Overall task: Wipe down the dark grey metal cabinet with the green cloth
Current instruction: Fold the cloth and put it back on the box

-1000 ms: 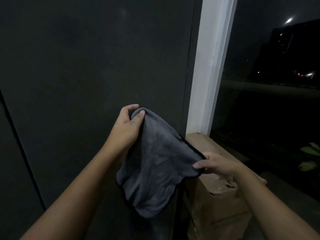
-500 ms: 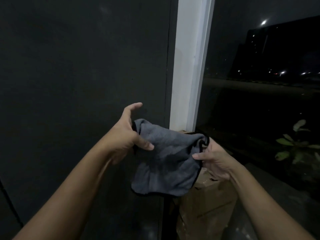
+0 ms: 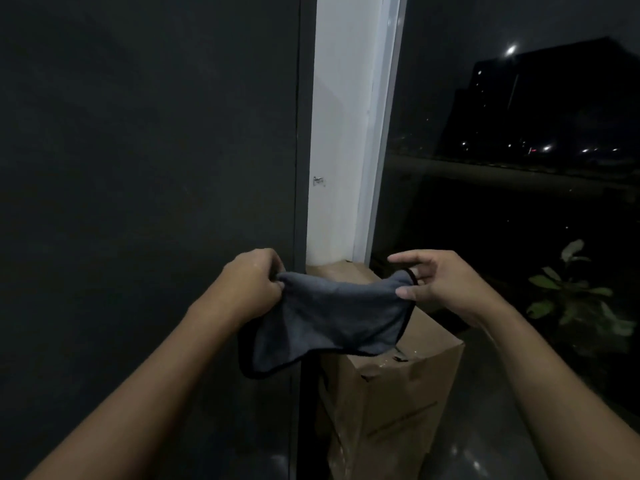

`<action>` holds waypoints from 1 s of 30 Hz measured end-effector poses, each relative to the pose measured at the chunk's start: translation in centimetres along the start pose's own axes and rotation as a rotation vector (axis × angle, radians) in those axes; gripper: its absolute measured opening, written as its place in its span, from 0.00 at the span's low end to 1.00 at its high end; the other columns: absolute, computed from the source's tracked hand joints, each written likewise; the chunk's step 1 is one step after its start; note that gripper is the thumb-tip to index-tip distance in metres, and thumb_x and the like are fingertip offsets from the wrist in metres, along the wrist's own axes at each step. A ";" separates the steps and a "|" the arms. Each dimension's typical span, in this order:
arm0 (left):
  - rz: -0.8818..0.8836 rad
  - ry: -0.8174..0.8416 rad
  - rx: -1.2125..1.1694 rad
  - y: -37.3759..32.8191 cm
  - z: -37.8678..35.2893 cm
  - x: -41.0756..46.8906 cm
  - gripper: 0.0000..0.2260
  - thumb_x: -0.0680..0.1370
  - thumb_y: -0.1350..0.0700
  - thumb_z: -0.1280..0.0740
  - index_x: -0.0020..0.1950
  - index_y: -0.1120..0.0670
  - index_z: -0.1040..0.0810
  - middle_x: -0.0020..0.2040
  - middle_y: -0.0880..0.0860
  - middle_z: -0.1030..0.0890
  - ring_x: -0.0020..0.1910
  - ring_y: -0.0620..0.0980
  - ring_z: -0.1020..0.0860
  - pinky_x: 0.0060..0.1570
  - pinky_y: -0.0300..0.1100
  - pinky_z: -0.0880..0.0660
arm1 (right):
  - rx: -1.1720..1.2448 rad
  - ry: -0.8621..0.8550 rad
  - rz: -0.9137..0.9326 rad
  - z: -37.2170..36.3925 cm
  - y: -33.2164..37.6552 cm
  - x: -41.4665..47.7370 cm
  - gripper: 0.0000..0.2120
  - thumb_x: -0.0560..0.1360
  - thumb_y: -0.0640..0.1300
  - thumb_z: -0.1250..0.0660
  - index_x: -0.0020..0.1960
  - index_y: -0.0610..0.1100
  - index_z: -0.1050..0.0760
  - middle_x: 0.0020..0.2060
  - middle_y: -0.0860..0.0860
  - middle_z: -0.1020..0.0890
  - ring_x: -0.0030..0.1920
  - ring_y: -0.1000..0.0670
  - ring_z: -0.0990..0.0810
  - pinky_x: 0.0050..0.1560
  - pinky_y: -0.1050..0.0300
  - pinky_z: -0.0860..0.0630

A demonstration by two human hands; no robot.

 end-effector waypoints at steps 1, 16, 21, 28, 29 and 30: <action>-0.007 -0.009 0.064 -0.5 -0.2 0.4 0.06 0.80 0.54 0.34 0.56 0.47 0.25 0.53 0.48 0.23 0.48 0.48 0.25 0.39 0.39 0.30 | -0.048 0.048 -0.006 0.3 0.0 0.0 0.28 0.68 0.34 0.21 0.59 0.60 0.21 0.43 0.54 0.13 0.48 0.58 0.15 0.42 0.68 0.21; -0.015 -0.089 0.499 -7.3 -4.5 5.4 0.12 0.80 0.47 0.36 0.55 0.54 0.23 0.54 0.56 0.20 0.53 0.58 0.21 0.47 0.47 0.25 | -0.532 -0.023 -0.082 5.6 -6.8 5.1 0.15 0.76 0.54 0.28 0.33 0.49 0.22 0.45 0.50 0.17 0.54 0.47 0.18 0.50 0.49 0.23; -0.059 -0.145 0.381 -9.4 -6.7 8.2 0.09 0.77 0.50 0.34 0.46 0.57 0.24 0.45 0.56 0.22 0.41 0.57 0.25 0.39 0.46 0.27 | -0.412 -0.130 -0.076 6.6 -9.5 6.1 0.12 0.77 0.50 0.29 0.36 0.48 0.20 0.33 0.51 0.19 0.35 0.52 0.20 0.36 0.53 0.23; 0.137 -0.194 0.117 -9.0 -11.9 11.2 0.11 0.75 0.51 0.32 0.40 0.59 0.23 0.38 0.56 0.22 0.37 0.56 0.22 0.35 0.44 0.25 | -0.440 -0.140 -0.136 5.7 -11.7 6.8 0.13 0.75 0.55 0.32 0.39 0.47 0.22 0.36 0.50 0.19 0.38 0.48 0.20 0.38 0.51 0.23; 0.156 -0.191 0.078 -9.2 -12.7 11.6 0.13 0.75 0.51 0.31 0.37 0.60 0.24 0.35 0.55 0.23 0.34 0.54 0.24 0.32 0.42 0.28 | -0.403 -0.129 -0.123 5.1 -11.6 6.7 0.13 0.75 0.55 0.32 0.38 0.46 0.23 0.36 0.49 0.19 0.38 0.48 0.20 0.38 0.51 0.22; 0.168 -0.185 0.033 -9.5 -13.5 11.9 0.15 0.75 0.50 0.30 0.35 0.60 0.25 0.32 0.55 0.24 0.33 0.53 0.25 0.30 0.41 0.31 | -0.355 -0.122 -0.098 4.5 -11.3 6.6 0.14 0.75 0.54 0.32 0.37 0.44 0.23 0.35 0.48 0.19 0.37 0.48 0.20 0.37 0.50 0.22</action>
Point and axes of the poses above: each hand's wrist, its own x-axis towards the middle knuckle, its own z-axis out of the back of the hand, y = z × x, the point moved 6 cm from there along x, towards the middle knuckle
